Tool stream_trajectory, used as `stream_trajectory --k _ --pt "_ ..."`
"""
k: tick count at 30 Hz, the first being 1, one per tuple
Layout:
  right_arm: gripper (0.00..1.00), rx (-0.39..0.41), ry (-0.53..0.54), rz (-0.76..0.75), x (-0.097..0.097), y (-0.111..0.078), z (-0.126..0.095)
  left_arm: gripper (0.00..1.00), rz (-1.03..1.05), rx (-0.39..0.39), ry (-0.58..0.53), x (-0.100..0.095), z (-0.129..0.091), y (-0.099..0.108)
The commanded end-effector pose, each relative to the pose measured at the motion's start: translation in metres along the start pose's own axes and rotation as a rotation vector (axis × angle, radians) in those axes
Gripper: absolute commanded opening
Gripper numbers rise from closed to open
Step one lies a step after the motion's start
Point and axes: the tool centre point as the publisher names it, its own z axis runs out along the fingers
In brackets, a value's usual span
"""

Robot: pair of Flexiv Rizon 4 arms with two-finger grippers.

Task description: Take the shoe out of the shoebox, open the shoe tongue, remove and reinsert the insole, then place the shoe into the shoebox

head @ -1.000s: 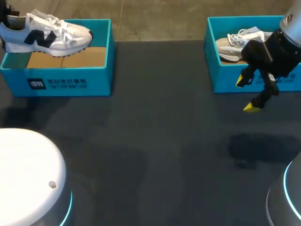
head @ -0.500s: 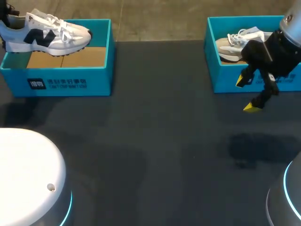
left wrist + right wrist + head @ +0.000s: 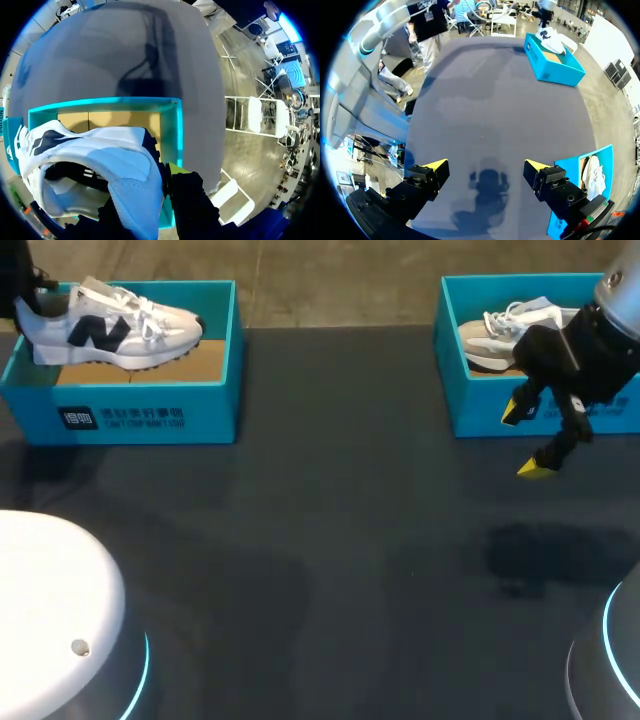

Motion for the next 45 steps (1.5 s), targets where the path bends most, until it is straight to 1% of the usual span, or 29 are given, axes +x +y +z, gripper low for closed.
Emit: stream_trajectory --k 1,4,10,20,26,33,34,35,36,37,38,41,45 --pt "1.00 0.003 0.000 0.001 -0.001 0.001 0.001 0.00 -0.002 0.001 0.004 -0.003 0.019 0.005" --pt "1.00 0.003 0.000 0.001 -0.001 0.001 0.001 0.00 -0.011 0.010 0.005 -0.004 0.033 0.004" --pt "1.00 0.003 0.000 0.001 -0.001 0.001 0.001 0.00 -0.017 0.016 0.008 -0.009 0.058 -0.004" --pt "1.00 0.003 0.000 0.001 -0.001 0.001 0.001 0.00 -0.003 0.048 0.018 -0.011 0.094 -0.005" --pt "1.00 0.003 0.000 0.001 -0.001 0.001 0.001 0.00 0.013 0.058 0.019 -0.013 0.109 -0.008" --pt "1.00 0.003 0.000 0.001 -0.001 0.001 0.001 0.00 0.032 0.096 0.023 -0.015 0.125 -0.007" --pt "1.00 0.003 0.000 0.001 -0.001 0.001 0.001 0.04 0.032 0.090 0.024 -0.015 0.127 -0.007" --pt "1.00 0.003 0.000 0.001 -0.001 0.001 0.001 0.37 0.039 0.092 0.021 -0.016 0.128 -0.007" --pt "1.00 0.003 0.000 0.001 -0.001 0.001 0.001 0.65 0.038 0.093 0.022 -0.016 0.128 -0.007" --pt "1.00 0.003 0.000 0.001 -0.001 0.001 0.001 1.00 0.037 0.101 0.023 -0.016 0.128 -0.007" --pt "1.00 0.003 0.000 0.001 -0.001 0.001 0.001 1.00 0.043 0.113 0.017 -0.016 0.129 -0.007" --pt "1.00 0.003 0.000 0.001 -0.001 0.001 0.001 1.00 0.051 0.109 0.015 -0.016 0.126 -0.011" --pt "1.00 0.003 0.000 0.001 -0.001 0.001 0.001 1.00 0.041 0.109 -0.009 -0.015 0.109 -0.015"
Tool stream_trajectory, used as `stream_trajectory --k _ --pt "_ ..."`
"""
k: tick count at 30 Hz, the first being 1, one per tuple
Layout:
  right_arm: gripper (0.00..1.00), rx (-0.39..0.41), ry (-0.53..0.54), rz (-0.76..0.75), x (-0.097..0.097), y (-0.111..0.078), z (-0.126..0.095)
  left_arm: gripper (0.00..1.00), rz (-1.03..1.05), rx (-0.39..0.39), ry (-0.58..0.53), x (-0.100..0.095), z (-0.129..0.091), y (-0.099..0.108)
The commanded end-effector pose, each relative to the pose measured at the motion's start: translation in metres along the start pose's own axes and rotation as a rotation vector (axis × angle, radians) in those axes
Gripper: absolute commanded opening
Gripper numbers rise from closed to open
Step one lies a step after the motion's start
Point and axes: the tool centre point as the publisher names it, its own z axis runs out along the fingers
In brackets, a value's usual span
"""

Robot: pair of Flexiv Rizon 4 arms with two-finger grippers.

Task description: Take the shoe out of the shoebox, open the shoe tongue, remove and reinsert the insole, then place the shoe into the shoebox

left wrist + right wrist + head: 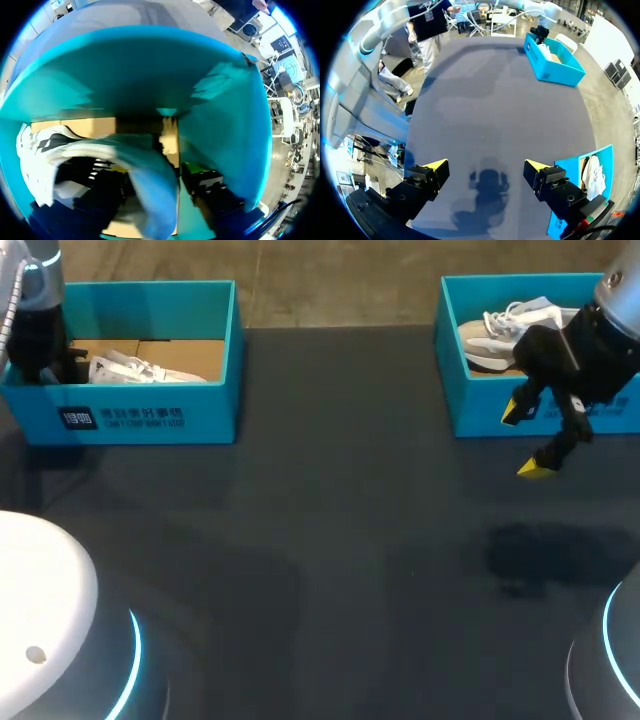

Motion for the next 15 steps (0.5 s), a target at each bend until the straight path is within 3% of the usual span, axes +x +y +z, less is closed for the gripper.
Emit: stream_trajectory --k 1,15 --pt "1.00 0.003 0.000 0.001 -0.001 0.001 0.001 1.00 -0.011 -0.007 -0.019 0.008 -0.019 -0.005" --pt "1.00 0.003 0.000 0.001 -0.001 0.001 0.001 1.00 -0.109 -0.058 -0.113 -0.002 -0.097 0.001"
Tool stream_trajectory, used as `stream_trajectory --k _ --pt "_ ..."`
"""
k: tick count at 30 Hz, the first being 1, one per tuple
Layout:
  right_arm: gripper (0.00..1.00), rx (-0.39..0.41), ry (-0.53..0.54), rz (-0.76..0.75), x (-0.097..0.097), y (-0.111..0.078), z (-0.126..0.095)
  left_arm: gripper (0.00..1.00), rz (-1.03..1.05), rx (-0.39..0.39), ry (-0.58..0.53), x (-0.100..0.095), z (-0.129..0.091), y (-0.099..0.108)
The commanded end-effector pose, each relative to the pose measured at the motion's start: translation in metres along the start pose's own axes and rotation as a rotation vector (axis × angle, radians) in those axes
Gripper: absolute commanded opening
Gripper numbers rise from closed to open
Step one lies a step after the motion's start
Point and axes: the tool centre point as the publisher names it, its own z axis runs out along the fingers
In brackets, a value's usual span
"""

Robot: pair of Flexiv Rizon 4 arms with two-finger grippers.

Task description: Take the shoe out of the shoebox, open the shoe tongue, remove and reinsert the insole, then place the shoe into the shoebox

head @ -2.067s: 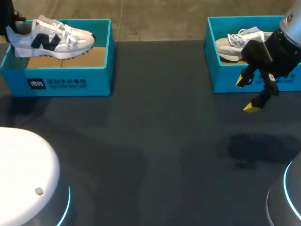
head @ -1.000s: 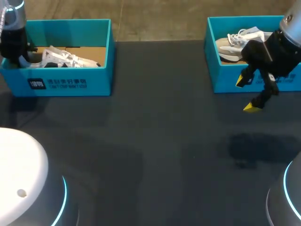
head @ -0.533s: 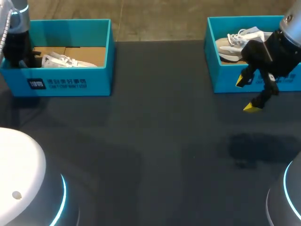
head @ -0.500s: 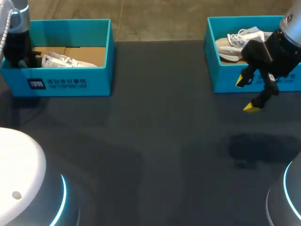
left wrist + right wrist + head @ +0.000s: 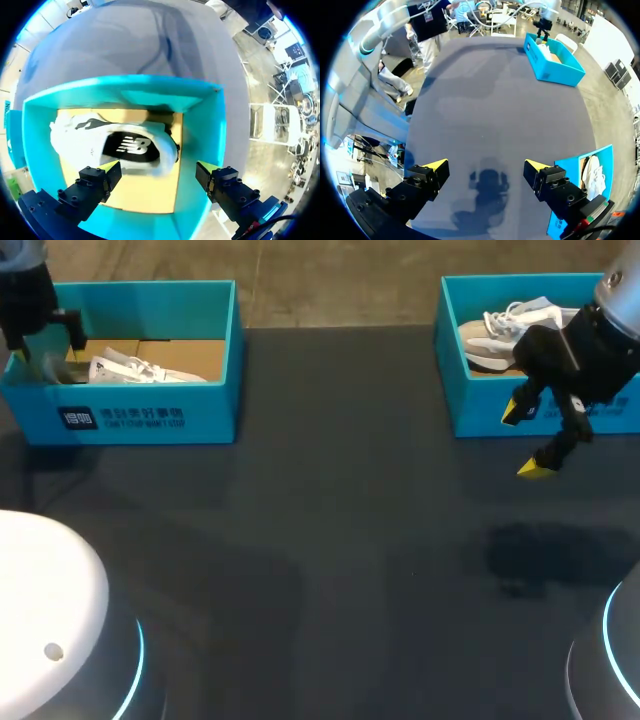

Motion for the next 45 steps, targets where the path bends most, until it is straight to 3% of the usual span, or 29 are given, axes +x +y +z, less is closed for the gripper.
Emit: stream_trajectory --k 1,4,9,21,24,26,32,40,45 --pt "1.00 0.003 0.000 0.001 -0.001 0.001 0.001 1.00 -0.042 -0.017 -0.014 0.000 -0.032 -0.005" --pt "1.00 0.003 0.000 0.001 -0.001 0.001 0.001 1.00 -0.147 -0.025 -0.022 -0.003 -0.050 -0.006" --pt "1.00 0.003 0.000 0.001 -0.001 0.001 0.001 1.00 -0.330 0.044 -0.091 -0.015 -0.069 -0.011" --pt "1.00 0.003 0.000 0.001 -0.001 0.001 0.001 1.00 -0.699 -0.025 -0.169 -0.055 -0.106 -0.029" --pt "1.00 0.003 0.000 0.001 -0.001 0.001 0.001 1.00 -0.807 -0.091 -0.146 -0.068 -0.113 -0.040" --pt "1.00 0.003 0.000 0.001 -0.001 0.001 0.001 1.00 -0.887 -0.094 -0.138 -0.073 -0.116 -0.045" --pt "1.00 -0.004 -0.024 0.112 -0.052 -0.036 -0.019 1.00 -0.887 -0.094 -0.138 -0.073 -0.116 -0.045" --pt "1.00 0.071 -0.112 0.337 -0.110 -0.076 -0.050 1.00 -0.887 -0.094 -0.138 -0.073 -0.116 -0.045" --pt "1.00 0.080 -0.135 0.324 -0.114 -0.077 -0.056 1.00 -0.864 -0.084 -0.121 -0.079 -0.116 -0.048"
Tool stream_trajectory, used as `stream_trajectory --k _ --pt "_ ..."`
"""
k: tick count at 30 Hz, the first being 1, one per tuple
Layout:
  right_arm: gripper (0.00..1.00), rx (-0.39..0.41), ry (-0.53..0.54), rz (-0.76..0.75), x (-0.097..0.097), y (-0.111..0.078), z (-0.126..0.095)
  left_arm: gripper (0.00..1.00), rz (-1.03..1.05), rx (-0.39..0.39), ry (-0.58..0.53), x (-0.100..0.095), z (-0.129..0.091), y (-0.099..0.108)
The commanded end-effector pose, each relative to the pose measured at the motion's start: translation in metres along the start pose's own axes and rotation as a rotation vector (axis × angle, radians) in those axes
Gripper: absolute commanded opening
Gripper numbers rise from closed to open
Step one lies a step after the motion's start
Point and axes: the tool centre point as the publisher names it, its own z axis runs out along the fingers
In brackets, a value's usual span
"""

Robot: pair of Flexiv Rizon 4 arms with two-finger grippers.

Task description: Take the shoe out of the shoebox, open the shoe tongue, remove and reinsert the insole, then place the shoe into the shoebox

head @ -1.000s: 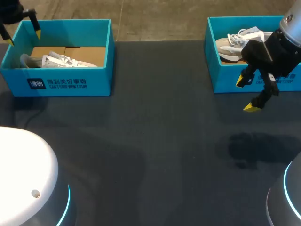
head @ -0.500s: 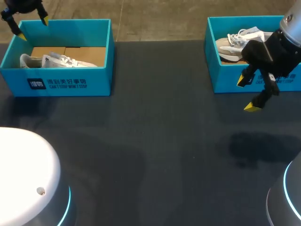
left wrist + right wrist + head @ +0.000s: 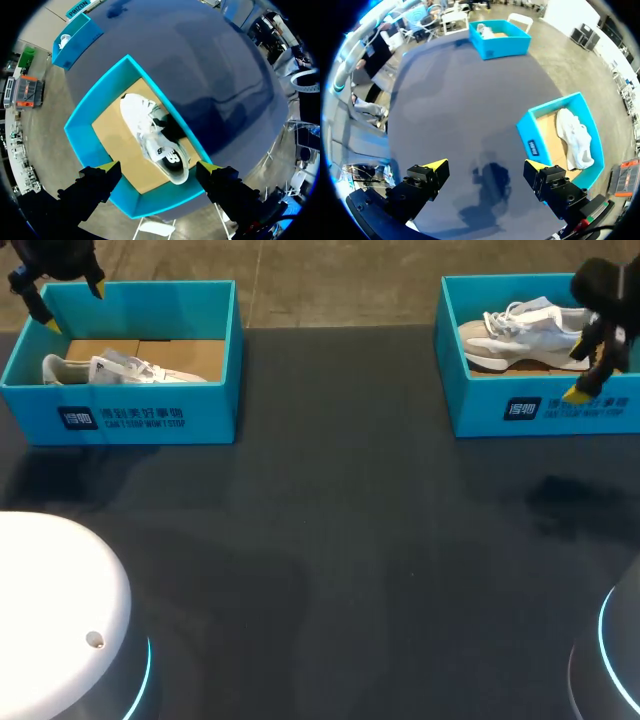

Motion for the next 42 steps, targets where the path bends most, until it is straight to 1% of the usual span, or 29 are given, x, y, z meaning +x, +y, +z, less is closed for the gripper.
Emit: stream_trajectory --k 1,3,5,9,11,13,14,15,16,17,19,20,22,25,27,28,29,31,32,34,37,38,42 --pt "1.00 0.021 0.012 0.001 -0.006 0.006 -0.001 1.00 0.025 -0.008 0.014 -0.003 0.000 -0.014" --pt "1.00 0.021 0.012 0.001 -0.006 0.006 -0.001 1.00 0.022 -0.011 0.025 -0.008 -0.002 -0.025" --pt "1.00 0.021 0.012 0.001 -0.006 0.006 -0.001 1.00 -0.036 -0.006 0.049 -0.016 -0.004 -0.035" --pt "1.00 0.021 0.012 0.001 -0.006 0.006 -0.001 1.00 -0.124 -0.028 0.026 -0.027 -0.010 -0.054" --pt "1.00 0.021 0.012 0.001 -0.006 0.006 -0.001 1.00 -0.158 0.001 0.029 -0.032 -0.014 -0.060" --pt "1.00 0.021 0.012 0.001 -0.006 0.006 -0.001 1.00 -0.226 -0.022 0.021 -0.039 -0.014 -0.066" --pt "1.00 0.021 0.012 0.001 -0.006 0.006 -0.001 1.00 -0.268 -0.017 0.022 -0.042 -0.014 -0.069" --pt "1.00 0.021 0.012 0.001 -0.006 0.006 -0.001 1.00 -0.305 0.006 0.035 -0.046 -0.016 -0.072" --pt "1.00 0.021 0.012 0.001 -0.006 0.006 -0.001 1.00 -0.342 0.012 0.035 -0.049 -0.017 -0.074" --pt "1.00 0.015 -0.004 0.046 -0.010 0.005 -0.001 1.00 -0.380 0.003 0.012 -0.052 -0.018 -0.077" --pt "1.00 0.018 -0.032 0.128 -0.020 -0.001 -0.002 1.00 -0.464 0.014 0.020 -0.059 -0.019 -0.082" --pt "1.00 0.010 -0.050 0.178 -0.026 -0.004 -0.003 1.00 -0.526 -0.005 0.008 -0.063 -0.019 -0.084" --pt "1.00 0.024 -0.077 0.261 -0.036 -0.009 -0.005 1.00 -0.614 0.017 0.008 -0.069 -0.021 -0.088" --pt "1.00 0.046 -0.105 0.356 -0.051 -0.017 -0.006 1.00 -0.764 0.012 -0.001 -0.078 -0.024 -0.093" --pt "1.00 0.089 -0.101 0.412 -0.062 -0.021 -0.004 1.00 -0.901 0.025 0.009 -0.083 -0.026 -0.096" --pt "1.00 0.081 -0.111 0.444 -0.067 -0.023 -0.004 1.00 -0.962 0.017 0.019 -0.085 -0.026 -0.097" --pt "1.00 0.082 -0.110 0.482 -0.073 -0.023 -0.003 1.00 -1.044 0.041 0.035 -0.086 -0.027 -0.099" --pt "1.00 0.082 -0.124 0.524 -0.085 -0.025 -0.002 1.00 -1.132 0.059 0.053 -0.086 -0.025 -0.102" --pt "1.00 0.096 -0.125 0.554 -0.091 -0.026 -0.001 1.00 -1.181 0.084 0.058 -0.086 -0.025 -0.105" --pt "1.00 0.077 -0.146 0.602 -0.104 -0.029 0.002 1.00 -1.243 0.098 0.058 -0.083 -0.023 -0.112" --pt "1.00 0.066 -0.183 0.676 -0.121 -0.033 0.004 1.00 -1.320 0.108 0.059 -0.079 -0.019 -0.124" --pt "1.00 0.077 -0.192 0.692 -0.126 -0.034 0.004 1.00 -1.339 0.109 0.052 -0.077 -0.018 -0.128" --pt "1.00 0.071 -0.219 0.744 -0.145 -0.039 0.007 1.00 -1.405 0.128 0.029 -0.071 -0.017 -0.143"
